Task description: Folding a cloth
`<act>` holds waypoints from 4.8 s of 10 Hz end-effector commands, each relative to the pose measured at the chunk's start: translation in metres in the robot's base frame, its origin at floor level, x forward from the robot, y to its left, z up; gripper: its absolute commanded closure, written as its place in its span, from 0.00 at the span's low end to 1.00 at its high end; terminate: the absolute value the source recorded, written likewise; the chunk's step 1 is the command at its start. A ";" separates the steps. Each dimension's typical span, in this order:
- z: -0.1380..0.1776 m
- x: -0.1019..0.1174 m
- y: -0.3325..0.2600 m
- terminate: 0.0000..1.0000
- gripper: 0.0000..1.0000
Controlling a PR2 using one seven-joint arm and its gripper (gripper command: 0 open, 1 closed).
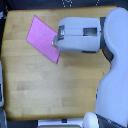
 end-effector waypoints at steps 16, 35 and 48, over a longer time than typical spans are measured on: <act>-0.096 0.024 0.018 0.00 1.00; -0.081 0.024 0.007 0.00 1.00; -0.003 0.026 0.169 0.00 1.00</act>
